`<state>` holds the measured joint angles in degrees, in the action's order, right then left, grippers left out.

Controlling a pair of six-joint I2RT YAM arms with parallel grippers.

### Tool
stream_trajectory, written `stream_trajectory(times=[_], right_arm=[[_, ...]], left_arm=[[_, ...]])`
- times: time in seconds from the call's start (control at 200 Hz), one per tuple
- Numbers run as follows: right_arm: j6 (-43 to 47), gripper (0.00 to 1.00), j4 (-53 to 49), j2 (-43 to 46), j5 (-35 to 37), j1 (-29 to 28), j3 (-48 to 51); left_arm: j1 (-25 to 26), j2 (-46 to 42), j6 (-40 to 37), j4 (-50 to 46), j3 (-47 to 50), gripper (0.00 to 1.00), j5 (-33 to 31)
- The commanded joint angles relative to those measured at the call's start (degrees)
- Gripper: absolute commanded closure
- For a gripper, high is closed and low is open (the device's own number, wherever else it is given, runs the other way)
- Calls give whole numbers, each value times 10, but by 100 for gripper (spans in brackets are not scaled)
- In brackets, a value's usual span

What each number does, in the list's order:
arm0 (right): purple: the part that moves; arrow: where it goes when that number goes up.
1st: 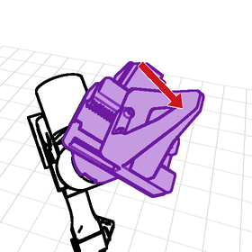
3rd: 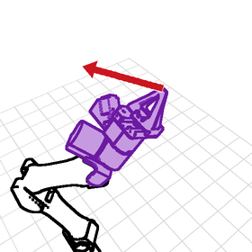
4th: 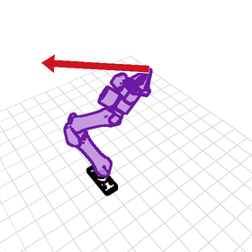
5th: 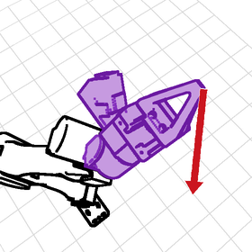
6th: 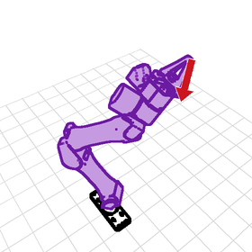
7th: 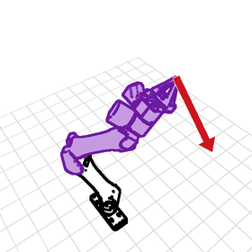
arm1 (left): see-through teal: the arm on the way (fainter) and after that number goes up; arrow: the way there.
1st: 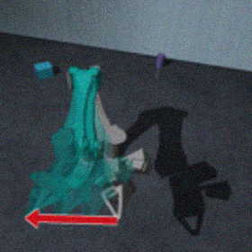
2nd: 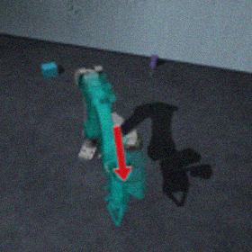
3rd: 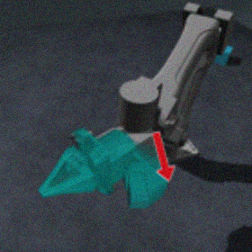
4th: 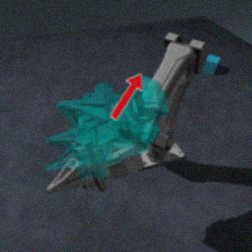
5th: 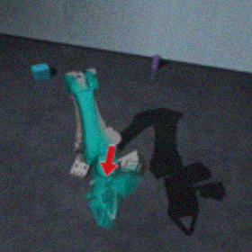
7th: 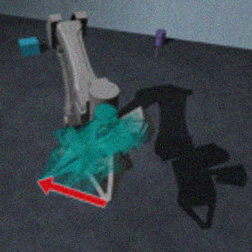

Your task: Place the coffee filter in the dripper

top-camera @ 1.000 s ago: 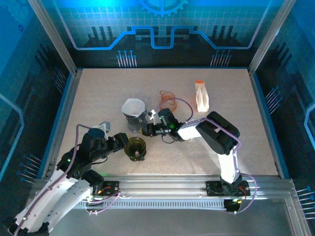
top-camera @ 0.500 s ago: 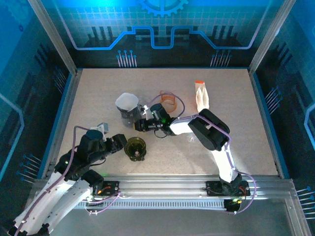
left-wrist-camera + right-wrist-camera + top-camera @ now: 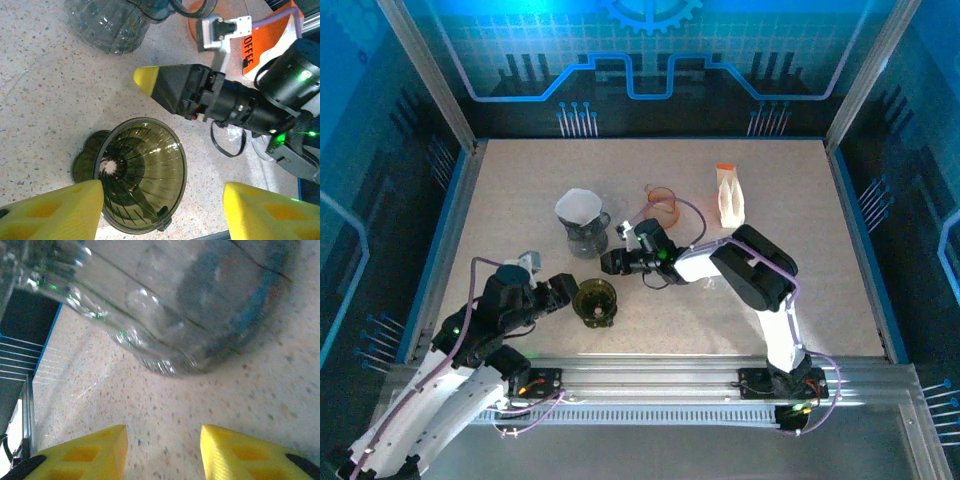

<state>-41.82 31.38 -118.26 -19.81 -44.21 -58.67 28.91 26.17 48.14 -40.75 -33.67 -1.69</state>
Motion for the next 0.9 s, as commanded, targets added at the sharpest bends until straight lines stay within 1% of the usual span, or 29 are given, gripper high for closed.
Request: stream_trajectory(times=[0.0, 0.19, 0.235, 0.345, 0.44, 0.56, 0.655, 0.735, 0.76, 0.896], right_arm=[[-10, 56, 6, 41, 29, -3, 32], [-6, 52, -14, 117, 69, -3, 80], [1, 51, -34, 143, 82, -4, 103], [24, 48, -88, 199, 107, -3, 118], [55, 47, -155, 263, 133, -1, 118], [106, 44, -275, 342, 187, 3, 106], [133, 41, -353, 386, 227, 21, 92], [140, 40, -391, 402, 231, 52, 86], [144, 40, -402, 401, 231, 61, 65], [168, 37, -433, 372, 239, 99, 12]], left_arm=[[-5, -4, 7, 6, 10, 35, 10], [-4, 6, 9, 20, 20, 35, 19], [-5, 9, 9, 24, 23, 35, 21], [-3, 19, 8, 36, 30, 35, 28], [-3, 29, 10, 53, 42, 35, 38], [-1, 41, 13, 71, 57, 36, 46], [1, 44, 14, 80, 65, 36, 49], [1, 46, 13, 85, 68, 36, 49], [1, 48, 13, 86, 69, 36, 49], [2, 51, 11, 93, 69, 34, 50]])
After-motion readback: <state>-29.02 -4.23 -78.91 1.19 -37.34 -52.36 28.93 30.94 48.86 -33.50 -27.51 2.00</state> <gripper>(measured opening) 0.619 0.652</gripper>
